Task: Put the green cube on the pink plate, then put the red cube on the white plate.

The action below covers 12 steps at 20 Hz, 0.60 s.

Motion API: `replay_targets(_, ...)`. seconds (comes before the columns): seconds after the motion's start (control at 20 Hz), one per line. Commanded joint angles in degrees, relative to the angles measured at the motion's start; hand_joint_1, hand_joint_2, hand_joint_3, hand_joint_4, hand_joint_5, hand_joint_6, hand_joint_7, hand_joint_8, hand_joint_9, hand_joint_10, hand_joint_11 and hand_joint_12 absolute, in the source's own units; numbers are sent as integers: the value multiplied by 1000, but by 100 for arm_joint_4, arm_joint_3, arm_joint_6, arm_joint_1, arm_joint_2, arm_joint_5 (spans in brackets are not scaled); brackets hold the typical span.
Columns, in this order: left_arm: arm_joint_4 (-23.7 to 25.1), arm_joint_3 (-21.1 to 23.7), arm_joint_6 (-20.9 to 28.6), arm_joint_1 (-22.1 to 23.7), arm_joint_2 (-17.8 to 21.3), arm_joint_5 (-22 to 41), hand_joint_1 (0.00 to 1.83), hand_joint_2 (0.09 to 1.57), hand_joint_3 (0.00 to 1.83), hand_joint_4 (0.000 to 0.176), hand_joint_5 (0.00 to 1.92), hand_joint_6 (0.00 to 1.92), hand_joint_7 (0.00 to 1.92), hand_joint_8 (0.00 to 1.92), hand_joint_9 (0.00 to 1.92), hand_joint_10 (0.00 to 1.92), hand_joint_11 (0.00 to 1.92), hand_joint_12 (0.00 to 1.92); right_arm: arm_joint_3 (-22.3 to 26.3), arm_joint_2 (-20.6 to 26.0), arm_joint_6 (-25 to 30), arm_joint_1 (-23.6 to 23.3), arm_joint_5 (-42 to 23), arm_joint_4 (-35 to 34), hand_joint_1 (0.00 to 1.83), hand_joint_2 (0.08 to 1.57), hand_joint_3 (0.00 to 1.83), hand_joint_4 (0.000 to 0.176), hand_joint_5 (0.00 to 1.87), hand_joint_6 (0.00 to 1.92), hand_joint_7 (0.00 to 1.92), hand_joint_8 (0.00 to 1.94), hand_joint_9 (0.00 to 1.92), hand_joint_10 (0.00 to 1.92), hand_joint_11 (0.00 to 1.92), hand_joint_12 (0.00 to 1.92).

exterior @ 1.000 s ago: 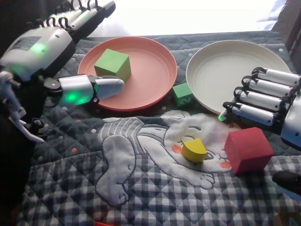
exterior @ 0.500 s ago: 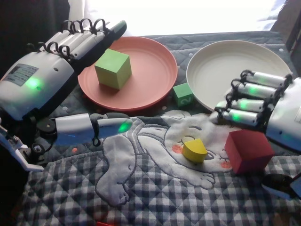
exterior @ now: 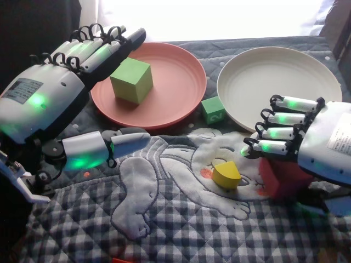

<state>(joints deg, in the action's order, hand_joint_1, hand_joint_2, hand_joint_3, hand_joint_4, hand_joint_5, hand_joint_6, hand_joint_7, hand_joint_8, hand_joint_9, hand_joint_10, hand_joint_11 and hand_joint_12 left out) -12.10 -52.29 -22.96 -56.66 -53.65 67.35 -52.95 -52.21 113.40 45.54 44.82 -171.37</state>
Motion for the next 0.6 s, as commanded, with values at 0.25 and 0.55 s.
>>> replay_targets(0.25,60,14,17,17,-30,724,528,1088,1,117,15,3,13,2,78,9,0,944,-36,-39,-21,-131,551,-103,1222,1153,0,0,866,1061,949,1197,753,1414,621,1756)
replay_targets(0.55,-2,15,17,-55,-4,822,537,1120,0,91,51,4,19,2,82,12,0,1026,90,138,-21,-305,854,-102,1359,1195,2,0,801,1046,891,1302,686,1599,652,1915)
